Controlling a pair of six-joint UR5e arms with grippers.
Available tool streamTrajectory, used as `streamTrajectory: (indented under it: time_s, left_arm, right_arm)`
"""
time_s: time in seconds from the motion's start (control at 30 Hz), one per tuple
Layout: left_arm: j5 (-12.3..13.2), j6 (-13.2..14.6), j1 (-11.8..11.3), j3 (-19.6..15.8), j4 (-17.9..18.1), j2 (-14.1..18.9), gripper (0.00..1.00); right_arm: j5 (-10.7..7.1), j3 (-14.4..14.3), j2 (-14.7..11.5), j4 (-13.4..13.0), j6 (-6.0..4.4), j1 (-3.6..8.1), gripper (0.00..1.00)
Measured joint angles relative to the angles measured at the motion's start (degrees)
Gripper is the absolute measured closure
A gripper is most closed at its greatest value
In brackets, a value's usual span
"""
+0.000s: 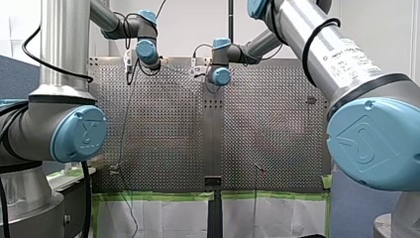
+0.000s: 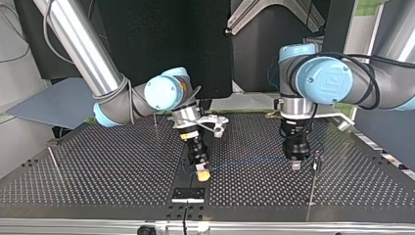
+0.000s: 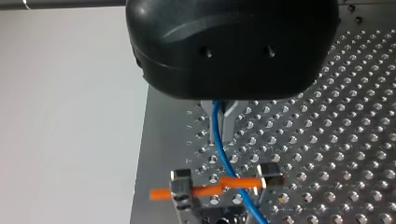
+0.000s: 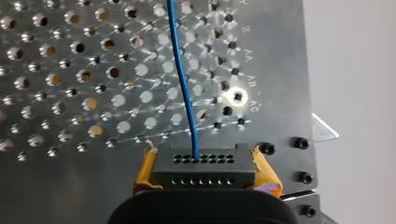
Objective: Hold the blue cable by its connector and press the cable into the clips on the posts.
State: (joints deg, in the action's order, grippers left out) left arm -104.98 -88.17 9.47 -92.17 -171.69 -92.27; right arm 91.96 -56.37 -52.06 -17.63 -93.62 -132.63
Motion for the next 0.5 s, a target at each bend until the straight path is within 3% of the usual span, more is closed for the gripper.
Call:
streamTrajectory:
  time_s: [0.27,0.5]
  left_arm:
    - [-0.21,0.07,1.5,-2.52,2.79,-0.39,1.0]
    - [-1.29,0.82,3.88,-5.8,6.05,-3.23,1.0]
  right_arm:
    - [1.29,-3.48,-0.02,-0.27,0.21,0.03,1.0]
    - [4.22,-6.76,-0.05,-1.2,0.83,-0.49,1.0]
